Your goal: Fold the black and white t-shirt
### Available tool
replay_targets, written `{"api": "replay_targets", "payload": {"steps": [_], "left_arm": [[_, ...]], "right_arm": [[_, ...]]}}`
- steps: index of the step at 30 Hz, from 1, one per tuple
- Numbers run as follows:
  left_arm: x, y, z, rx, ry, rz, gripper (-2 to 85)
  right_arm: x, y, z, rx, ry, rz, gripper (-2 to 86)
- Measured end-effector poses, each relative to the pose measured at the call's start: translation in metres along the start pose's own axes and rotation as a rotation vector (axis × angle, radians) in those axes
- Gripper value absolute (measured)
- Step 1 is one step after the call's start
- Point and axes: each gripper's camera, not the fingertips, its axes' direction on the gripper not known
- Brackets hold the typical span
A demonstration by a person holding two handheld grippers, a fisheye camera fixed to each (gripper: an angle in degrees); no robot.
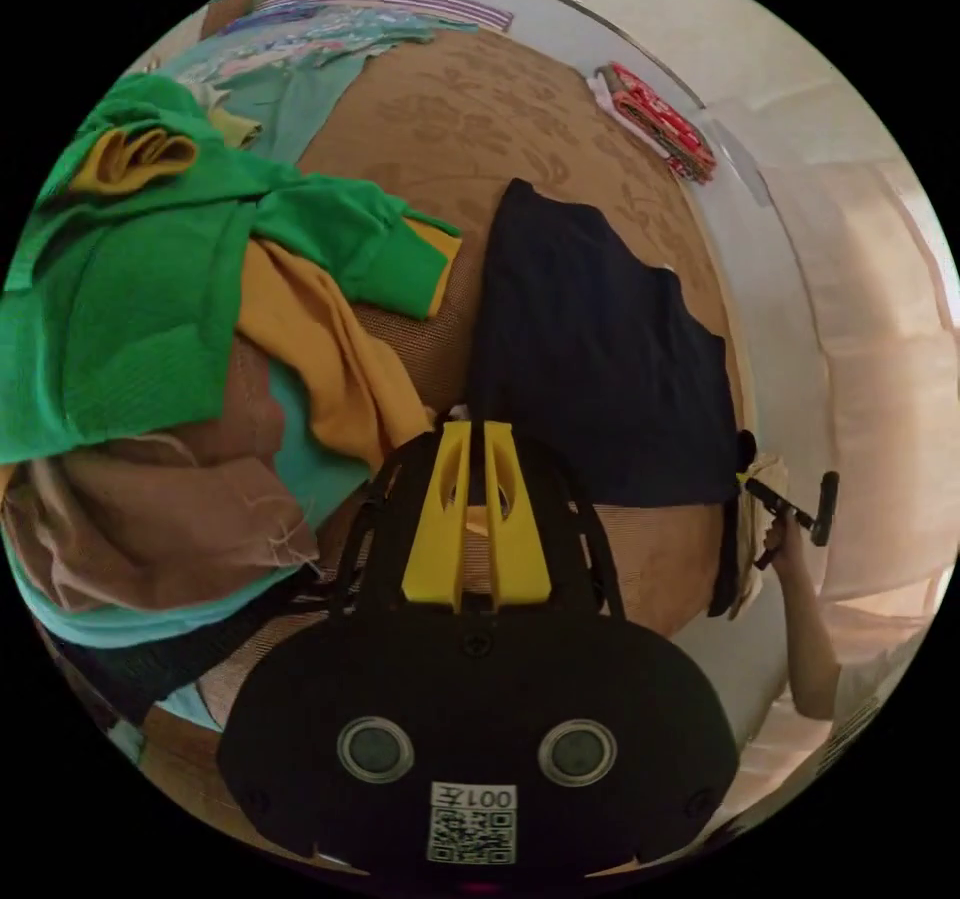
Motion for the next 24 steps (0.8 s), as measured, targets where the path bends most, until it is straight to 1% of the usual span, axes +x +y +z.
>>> {"api": "replay_targets", "payload": {"steps": [1, 2, 3, 4, 5, 6, 7, 8, 9, 11, 12, 14, 15, 17, 18, 20, 22, 24], "left_arm": [[0.01, -0.002, -0.008, 0.012, -0.043, 0.008, 0.8], [0.026, -0.004, -0.017, 0.017, -0.1, 0.084, 1.8], [0.037, -0.005, -0.021, 0.015, -0.132, 0.156, 2.3], [0.063, -0.006, -0.025, 0.0, -0.206, 0.338, 3.7], [0.09, -0.004, -0.024, -0.031, -0.284, 0.542, 5.6], [0.104, -0.003, -0.02, -0.061, -0.322, 0.648, 6.6], [0.128, 0.001, -0.008, -0.131, -0.402, 0.851, 8.4], [0.146, 0.004, 0.007, -0.195, -0.495, 1.03, 8.9], [0.154, 0.006, 0.015, -0.222, -0.541, 1.118, 9.1], [0.172, 0.009, 0.044, -0.287, -0.634, 1.376, 9.6], [0.174, 0.008, 0.05, -0.309, -0.643, 1.42, 9.5], [0.18, -0.001, 0.065, -0.387, -0.644, 1.531, 9.1], [0.182, -0.005, 0.066, -0.402, -0.632, 1.539, 8.9], [0.19, -0.028, 0.066, -0.462, -0.575, 1.508, 8.0], [0.191, -0.034, 0.065, -0.474, -0.559, 1.501, 7.6], [0.197, -0.059, 0.053, -0.492, -0.507, 1.481, 4.6], [0.204, -0.075, 0.032, -0.485, -0.475, 1.462, 4.1], [0.215, -0.082, -0.003, -0.438, -0.454, 1.483, 4.0]], "right_arm": [[-0.006, 0.0, -0.007, 0.03, 0.029, -0.013, 3.9], [-0.022, 0.001, -0.022, 0.073, 0.098, -0.079, 4.5], [-0.045, 0.002, -0.032, 0.095, 0.152, -0.195, 5.9], [-0.057, 0.002, -0.035, 0.095, 0.164, -0.254, 6.6], [-0.08, 0.0, -0.035, 0.074, 0.16, -0.366, 9.3], [-0.102, -0.002, -0.027, 0.017, 0.147, -0.475, 11.7], [-0.113, -0.003, -0.02, -0.017, 0.157, -0.524, 12.8], [-0.13, -0.006, -0.003, -0.084, 0.199, -0.62, 14.1], [-0.144, -0.009, 0.015, -0.136, 0.267, -0.693, 14.8], [-0.158, -0.015, 0.043, -0.196, 0.382, -0.789, 15.0], [-0.163, -0.019, 0.059, -0.231, 0.461, -0.843, 14.3], [-0.169, -0.026, 0.071, -0.242, 0.519, -0.902, 12.8], [-0.171, -0.033, 0.072, -0.253, 0.475, -0.926, 11.0], [-0.171, -0.045, 0.071, -0.252, 0.466, -0.927, 7.5], [-0.172, -0.054, 0.069, -0.268, 0.425, -0.938, 5.4], [-0.173, -0.07, 0.061, -0.299, 0.367, -0.928, 4.0], [-0.178, -0.079, 0.04, -0.3, 0.322, -0.939, 3.3], [-0.183, -0.079, -0.006, -0.268, 0.24, -0.956, 2.8]]}}
